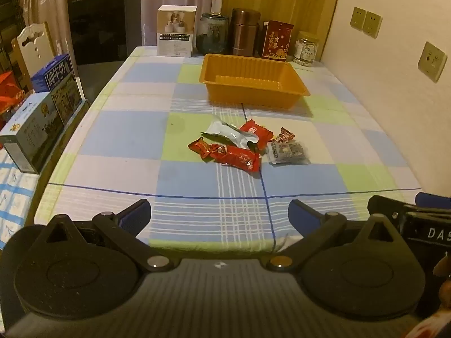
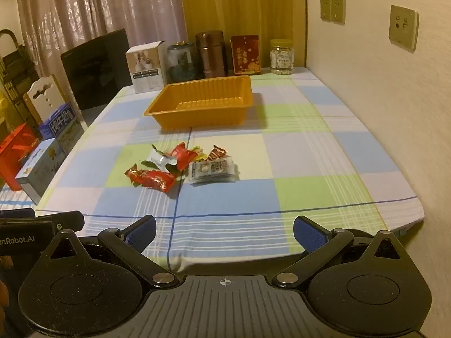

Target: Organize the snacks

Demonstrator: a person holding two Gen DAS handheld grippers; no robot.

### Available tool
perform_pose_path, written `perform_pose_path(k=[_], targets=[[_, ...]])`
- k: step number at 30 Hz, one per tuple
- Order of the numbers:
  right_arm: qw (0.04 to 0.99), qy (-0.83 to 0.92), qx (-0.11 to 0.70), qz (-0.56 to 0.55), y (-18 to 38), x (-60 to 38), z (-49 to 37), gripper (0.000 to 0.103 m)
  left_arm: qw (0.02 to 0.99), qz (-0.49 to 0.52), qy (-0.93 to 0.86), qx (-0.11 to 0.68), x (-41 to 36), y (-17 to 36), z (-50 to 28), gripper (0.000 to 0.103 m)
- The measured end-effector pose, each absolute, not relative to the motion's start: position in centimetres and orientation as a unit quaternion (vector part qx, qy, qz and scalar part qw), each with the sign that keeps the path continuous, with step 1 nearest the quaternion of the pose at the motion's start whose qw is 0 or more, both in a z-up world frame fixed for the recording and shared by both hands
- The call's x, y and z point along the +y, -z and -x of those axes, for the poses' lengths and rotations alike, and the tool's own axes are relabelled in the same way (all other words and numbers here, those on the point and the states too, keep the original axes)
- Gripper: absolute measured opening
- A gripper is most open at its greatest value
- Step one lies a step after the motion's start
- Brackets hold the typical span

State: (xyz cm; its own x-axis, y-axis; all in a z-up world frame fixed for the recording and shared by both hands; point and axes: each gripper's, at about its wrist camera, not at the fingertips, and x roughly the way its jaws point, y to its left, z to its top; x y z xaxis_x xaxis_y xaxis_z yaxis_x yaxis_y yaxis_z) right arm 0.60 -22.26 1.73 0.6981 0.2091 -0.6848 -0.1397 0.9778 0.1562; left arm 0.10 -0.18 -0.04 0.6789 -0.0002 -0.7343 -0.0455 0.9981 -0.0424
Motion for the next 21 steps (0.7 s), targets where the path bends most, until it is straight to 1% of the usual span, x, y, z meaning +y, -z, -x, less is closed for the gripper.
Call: perform_pose_path(k=[3, 4, 6, 21], targets=[[0.921, -0.098, 0.374, -0.051, -1.7, -22.4, -0.6, 0.103, 0.915, 0.021, -0.011, 0.402, -1.0, 0.2, -0.4, 0.103], [0.921, -0.096, 0.375, -0.05, -1.7, -22.3, -0.6, 0.103, 0.914, 0.045, -0.005, 0.403, -0.2, 0.3, -0.3, 0.103], [0.92, -0.097, 0.375, -0.05, -1.7, -22.4, -0.6, 0.103, 0.918, 0.056, 0.001, 0.392, 0.3, 0.7, 0.1, 0.103], [0.92, -0.096, 0.376, -0.051, -1.6, -22.6, -0.7, 0.103, 0.916, 0.055, 0.005, 0.397, -0.2, 0.2, 0.0, 0.103]])
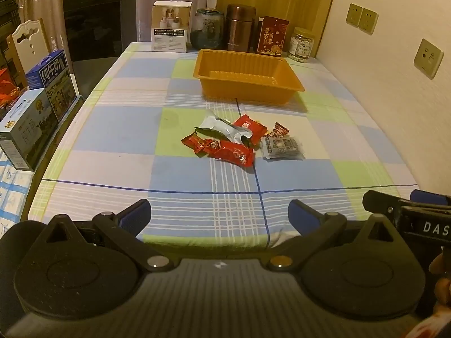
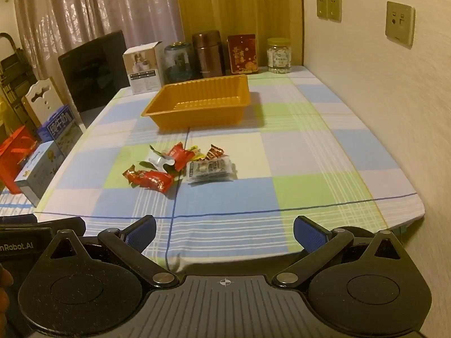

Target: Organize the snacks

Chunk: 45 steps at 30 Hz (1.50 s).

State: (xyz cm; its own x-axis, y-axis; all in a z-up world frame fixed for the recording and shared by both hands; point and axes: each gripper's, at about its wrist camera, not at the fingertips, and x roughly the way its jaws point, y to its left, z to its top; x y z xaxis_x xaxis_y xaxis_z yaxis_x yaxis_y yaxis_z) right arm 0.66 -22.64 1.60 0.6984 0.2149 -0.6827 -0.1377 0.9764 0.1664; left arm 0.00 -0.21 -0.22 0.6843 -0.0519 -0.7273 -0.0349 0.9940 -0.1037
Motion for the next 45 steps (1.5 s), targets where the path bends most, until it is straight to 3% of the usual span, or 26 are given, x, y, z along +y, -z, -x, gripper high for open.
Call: perform_pose_path(k=[45], targets=[[0.92, -0.095, 0.377, -0.052, -1.37, -22.71, -0.64, 0.103, 0.916, 0.055, 0.008, 0.398, -0.37, 0.31, -0.02, 0.103]])
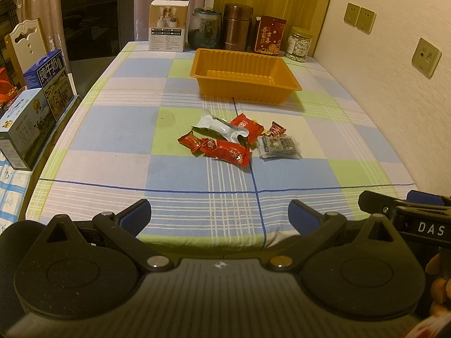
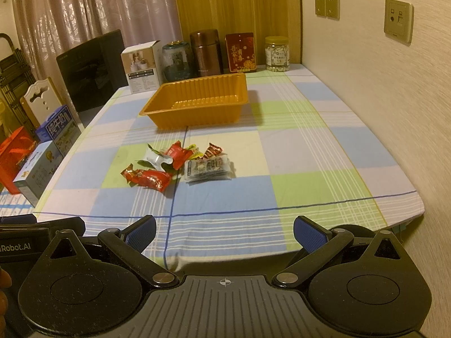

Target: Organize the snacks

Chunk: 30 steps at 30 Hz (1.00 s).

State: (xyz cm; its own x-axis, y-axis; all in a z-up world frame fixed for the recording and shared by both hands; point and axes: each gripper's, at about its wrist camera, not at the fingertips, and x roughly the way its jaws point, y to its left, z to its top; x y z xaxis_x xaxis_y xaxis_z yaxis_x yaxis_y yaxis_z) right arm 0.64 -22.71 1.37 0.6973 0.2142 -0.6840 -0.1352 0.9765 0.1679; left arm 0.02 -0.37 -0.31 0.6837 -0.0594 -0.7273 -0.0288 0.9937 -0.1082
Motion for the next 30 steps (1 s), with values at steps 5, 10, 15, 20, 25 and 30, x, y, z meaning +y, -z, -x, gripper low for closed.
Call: perform_pose_path(k=[5, 10, 15, 20, 25, 30], targets=[[0.92, -0.095, 0.378, -0.052, -1.32, -22.69, -0.66, 0.103, 0.916, 0.055, 0.009, 0.397, -0.39, 0.35, 0.02, 0.103], [0.919, -0.095, 0.378, -0.053, -1.33, -22.82, -0.68, 0.103, 0.916, 0.055, 0.009, 0.398, -0.46, 0.39, 0.02, 0.103], [0.919, -0.095, 0.378, -0.052, -1.32, -22.84, -0.69, 0.103, 0.916, 0.055, 0.009, 0.398, -0.46, 0.39, 0.03, 0.103], [0.919, -0.095, 0.378, -0.052, -1.33, -22.73, -0.66, 0.103, 0.916, 0.055, 0.009, 0.398, -0.46, 0.4, 0.03, 0.103], [0.919, -0.095, 0.378, -0.053, -1.31, -22.72, -0.69, 0.103, 0.916, 0.054, 0.01, 0.399, -0.64, 0.56, 0.04, 0.103], [0.918, -0.095, 0.38, -0.053, -1.23, -23.09, -0.68, 0.103, 0.914, 0.054, 0.011, 0.401, -0.92, 1.0, 0.06, 0.103]])
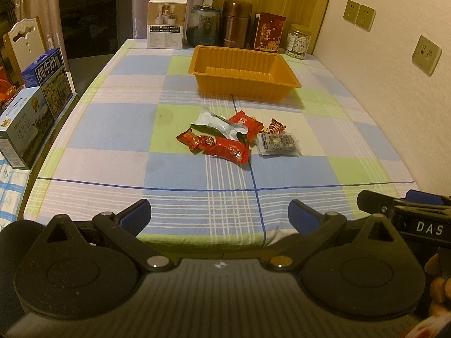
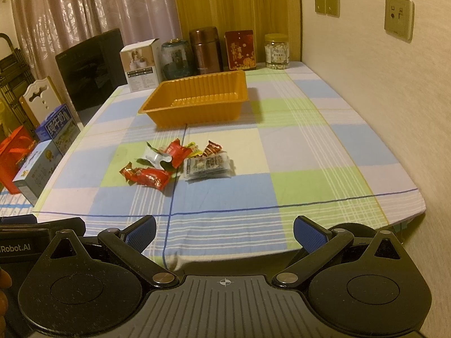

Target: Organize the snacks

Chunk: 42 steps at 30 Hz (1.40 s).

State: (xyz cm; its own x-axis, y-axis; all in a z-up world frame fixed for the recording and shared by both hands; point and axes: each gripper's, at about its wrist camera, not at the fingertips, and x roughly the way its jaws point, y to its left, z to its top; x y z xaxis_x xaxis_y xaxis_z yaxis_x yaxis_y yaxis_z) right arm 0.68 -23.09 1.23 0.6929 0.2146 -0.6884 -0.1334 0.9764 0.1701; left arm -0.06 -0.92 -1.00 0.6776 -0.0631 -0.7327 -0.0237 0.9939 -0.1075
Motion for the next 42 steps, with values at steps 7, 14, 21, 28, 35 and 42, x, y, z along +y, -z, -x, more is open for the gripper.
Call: perform_pose_path(k=[7, 14, 21, 28, 35, 42], targets=[[0.917, -0.092, 0.384, -0.054, -0.2, -23.3, -1.0, 0.103, 0.911, 0.057, 0.013, 0.407, -0.5, 1.3, -0.2, 0.103], [0.914, -0.094, 0.392, -0.052, 0.9, -23.2, -1.8, 0.103, 0.905, 0.069, 0.017, 0.42, -0.1, 2.2, -0.9, 0.103], [0.912, -0.116, 0.391, -0.037, 1.9, -23.0, -4.3, 0.103, 0.897, 0.087, 0.023, 0.433, 0.8, 3.1, -2.7, 0.103], [0.911, -0.169, 0.375, -0.007, 2.8, -22.4, -8.8, 0.103, 0.893, 0.094, 0.013, 0.439, 1.8, 4.2, -5.7, 0.103], [0.888, -0.245, 0.373, 0.108, 5.1, -20.8, -14.5, 0.102, 0.89, 0.092, 0.012, 0.447, 2.6, 6.0, -9.6, 0.102], [0.832, -0.363, 0.353, 0.227, 7.8, -18.0, -18.4, 0.082, 0.883, 0.099, 0.031, 0.459, 2.7, 7.7, -12.5, 0.102]])
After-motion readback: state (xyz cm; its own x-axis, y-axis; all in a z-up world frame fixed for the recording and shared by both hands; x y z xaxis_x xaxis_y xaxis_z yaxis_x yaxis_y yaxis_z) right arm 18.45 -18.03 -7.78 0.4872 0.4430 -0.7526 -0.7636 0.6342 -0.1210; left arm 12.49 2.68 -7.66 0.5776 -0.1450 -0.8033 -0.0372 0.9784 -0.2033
